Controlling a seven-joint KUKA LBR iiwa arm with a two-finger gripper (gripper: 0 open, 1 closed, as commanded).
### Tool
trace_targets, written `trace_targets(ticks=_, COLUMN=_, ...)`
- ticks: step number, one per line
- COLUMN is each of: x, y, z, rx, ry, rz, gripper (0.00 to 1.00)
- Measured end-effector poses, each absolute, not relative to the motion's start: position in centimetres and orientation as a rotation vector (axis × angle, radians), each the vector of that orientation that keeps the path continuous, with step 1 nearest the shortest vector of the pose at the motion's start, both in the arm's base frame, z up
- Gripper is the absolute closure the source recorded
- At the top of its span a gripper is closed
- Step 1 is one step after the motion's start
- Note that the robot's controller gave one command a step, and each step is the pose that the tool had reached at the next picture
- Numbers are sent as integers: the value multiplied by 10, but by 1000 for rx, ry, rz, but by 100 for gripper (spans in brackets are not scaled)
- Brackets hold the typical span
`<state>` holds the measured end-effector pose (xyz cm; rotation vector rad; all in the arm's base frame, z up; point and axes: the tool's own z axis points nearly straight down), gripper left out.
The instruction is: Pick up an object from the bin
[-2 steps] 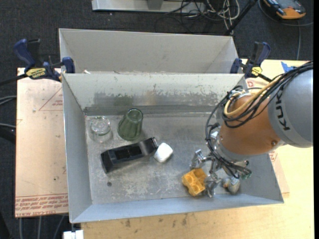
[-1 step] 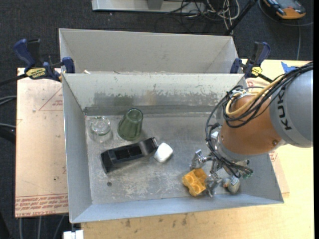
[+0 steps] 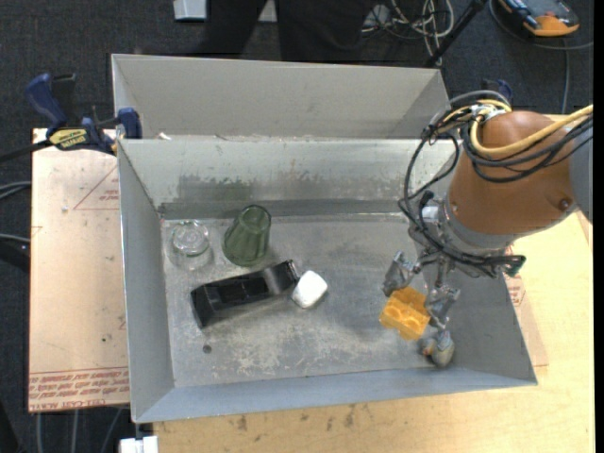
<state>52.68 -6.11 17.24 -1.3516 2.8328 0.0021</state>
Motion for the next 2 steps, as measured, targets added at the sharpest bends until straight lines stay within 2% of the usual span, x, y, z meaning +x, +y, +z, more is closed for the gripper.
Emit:
trace_targets(ticks=1, x=527, y=-61, z=172, rx=-1352, ry=2833, rz=2, gripper=100)
trace_targets(ticks=2, x=539, y=-66, z=217, rx=-1346, ry=2835, rz=2, gripper=100)
